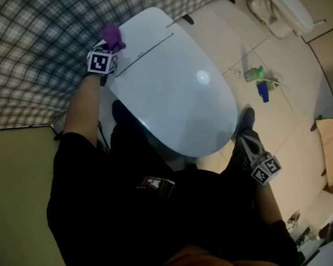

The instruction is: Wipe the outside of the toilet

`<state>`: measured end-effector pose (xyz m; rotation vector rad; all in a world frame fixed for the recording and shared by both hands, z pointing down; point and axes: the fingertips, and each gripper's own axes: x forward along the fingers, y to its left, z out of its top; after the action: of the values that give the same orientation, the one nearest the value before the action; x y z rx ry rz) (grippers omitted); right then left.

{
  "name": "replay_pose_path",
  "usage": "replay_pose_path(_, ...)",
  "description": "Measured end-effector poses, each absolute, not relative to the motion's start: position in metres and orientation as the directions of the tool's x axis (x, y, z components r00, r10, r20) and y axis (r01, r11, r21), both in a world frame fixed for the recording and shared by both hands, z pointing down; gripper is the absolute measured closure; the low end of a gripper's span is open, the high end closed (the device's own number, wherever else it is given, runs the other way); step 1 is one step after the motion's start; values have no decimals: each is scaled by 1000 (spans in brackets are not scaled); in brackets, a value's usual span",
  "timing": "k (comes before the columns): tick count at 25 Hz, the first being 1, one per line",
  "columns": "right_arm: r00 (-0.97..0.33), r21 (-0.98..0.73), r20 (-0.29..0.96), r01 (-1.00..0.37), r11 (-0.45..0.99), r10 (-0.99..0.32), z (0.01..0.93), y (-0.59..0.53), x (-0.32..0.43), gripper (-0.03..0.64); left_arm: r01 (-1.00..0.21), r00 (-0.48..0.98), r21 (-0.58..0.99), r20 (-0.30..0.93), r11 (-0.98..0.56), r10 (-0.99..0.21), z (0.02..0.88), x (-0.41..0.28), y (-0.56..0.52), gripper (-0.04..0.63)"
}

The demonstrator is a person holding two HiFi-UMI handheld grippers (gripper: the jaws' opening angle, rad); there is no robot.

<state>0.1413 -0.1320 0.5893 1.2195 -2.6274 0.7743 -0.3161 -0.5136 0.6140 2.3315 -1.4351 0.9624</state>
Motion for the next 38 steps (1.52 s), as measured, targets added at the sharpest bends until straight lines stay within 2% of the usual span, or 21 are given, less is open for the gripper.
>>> replay_pose_path(10, -668, -307, 228, -740, 598, -709, 574, -109, 134, 624, -651, 485, -120, 694, -749, -532, 641, -157, -312, 537)
replay_pose_path(14, -680, -276, 222, -731, 624, -699, 574, -95, 135, 624, -581, 506, -139, 710, -802, -489, 654, -106, -224, 537)
replay_pose_path(21, -687, -267, 131, -719, 642, -715, 559, -83, 147, 625, -409, 595, -68, 736, -910, -323, 668, -2, -90, 535)
replay_pose_path(28, -692, -261, 88, -710, 654, -717, 557, -74, 149, 624, -376, 676, 110, 711, -920, -192, 666, 22, -54, 535)
replay_pose_path(30, -682, -284, 70, -713, 641, -728, 556, -74, 155, 626, -409, 698, 133, 683, -903, -216, 657, 13, -69, 535)
replay_pose_path(32, -680, -299, 60, -711, 637, -731, 550, -76, 158, 624, -492, 697, 122, 648, -862, -307, 637, -9, -111, 535)
replay_pose_path(38, -693, -332, 86, -698, 635, -716, 544, -83, 153, 624, -719, 555, -19, 586, -695, -590, 556, -125, -276, 535)
